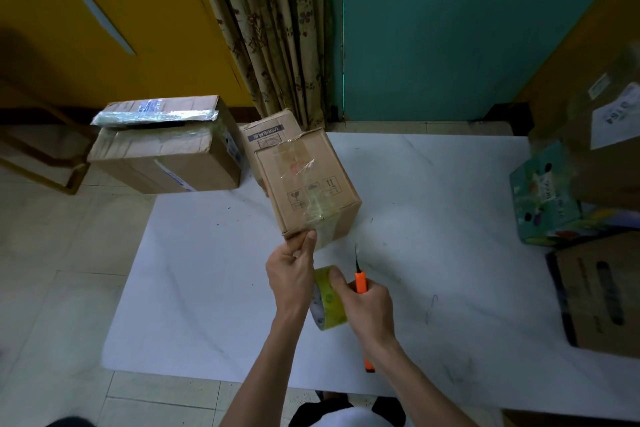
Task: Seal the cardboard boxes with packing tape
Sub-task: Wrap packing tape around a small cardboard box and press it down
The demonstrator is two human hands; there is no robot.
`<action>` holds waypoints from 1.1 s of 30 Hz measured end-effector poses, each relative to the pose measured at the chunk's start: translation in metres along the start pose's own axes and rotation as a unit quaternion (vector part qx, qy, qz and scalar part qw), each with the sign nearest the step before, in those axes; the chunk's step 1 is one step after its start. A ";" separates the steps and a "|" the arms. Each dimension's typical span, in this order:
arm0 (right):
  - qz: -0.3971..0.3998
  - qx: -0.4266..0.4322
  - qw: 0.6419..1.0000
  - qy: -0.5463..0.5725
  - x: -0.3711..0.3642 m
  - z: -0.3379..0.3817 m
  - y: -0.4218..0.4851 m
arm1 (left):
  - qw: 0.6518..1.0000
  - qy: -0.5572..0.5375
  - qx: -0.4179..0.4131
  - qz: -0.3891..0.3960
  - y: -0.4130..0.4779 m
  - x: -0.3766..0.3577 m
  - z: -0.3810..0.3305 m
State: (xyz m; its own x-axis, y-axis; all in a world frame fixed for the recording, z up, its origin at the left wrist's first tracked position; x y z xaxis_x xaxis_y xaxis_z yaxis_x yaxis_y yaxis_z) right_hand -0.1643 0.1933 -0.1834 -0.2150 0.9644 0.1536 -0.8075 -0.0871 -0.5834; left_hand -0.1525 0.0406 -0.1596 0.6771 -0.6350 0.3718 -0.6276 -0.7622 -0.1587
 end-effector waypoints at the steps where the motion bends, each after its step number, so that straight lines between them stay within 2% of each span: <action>1: -0.008 0.006 1.000 -0.003 0.000 0.000 -0.002 | 1.000 0.001 0.000 -0.007 -0.001 0.000 0.000; 7: -0.003 0.084 0.994 -0.073 0.010 0.013 0.006 | 1.000 -0.004 0.003 -0.013 0.003 -0.002 -0.004; 10: -0.024 0.091 0.990 -0.108 0.017 0.012 0.025 | 1.000 0.018 -0.012 -0.020 0.000 -0.007 -0.003; 17: -0.027 0.013 0.995 -0.099 0.002 0.006 0.053 | 0.998 0.034 -0.014 -0.043 -0.003 -0.010 0.001; 26: -0.026 -0.063 0.998 -0.012 -0.009 -0.015 0.042 | 0.999 0.021 0.006 -0.046 0.001 -0.013 0.002; 30: -0.027 -0.067 0.997 0.020 -0.006 -0.024 0.034 | 0.998 0.030 0.021 -0.055 -0.002 -0.013 0.006; 33: -0.022 -0.038 0.999 0.019 -0.005 -0.021 0.032 | 0.995 0.090 0.011 -0.038 0.000 -0.009 0.002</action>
State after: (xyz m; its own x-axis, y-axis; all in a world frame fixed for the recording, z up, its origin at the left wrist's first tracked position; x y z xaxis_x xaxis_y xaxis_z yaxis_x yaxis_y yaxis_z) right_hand -0.1776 0.1914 -0.2193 -0.1586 0.9756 0.1517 -0.7713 -0.0265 -0.6360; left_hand -0.1582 0.0464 -0.1645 0.6404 -0.5446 0.5416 -0.5680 -0.8105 -0.1434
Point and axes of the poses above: each hand's wrist, its own y-axis towards the middle knuckle, its own x-axis out of the back of the hand, z = x × y, the point moved 5 cm from there along y, towards the middle knuckle, and after that the axes turned 7 degrees about y, right-handed, at the moved point
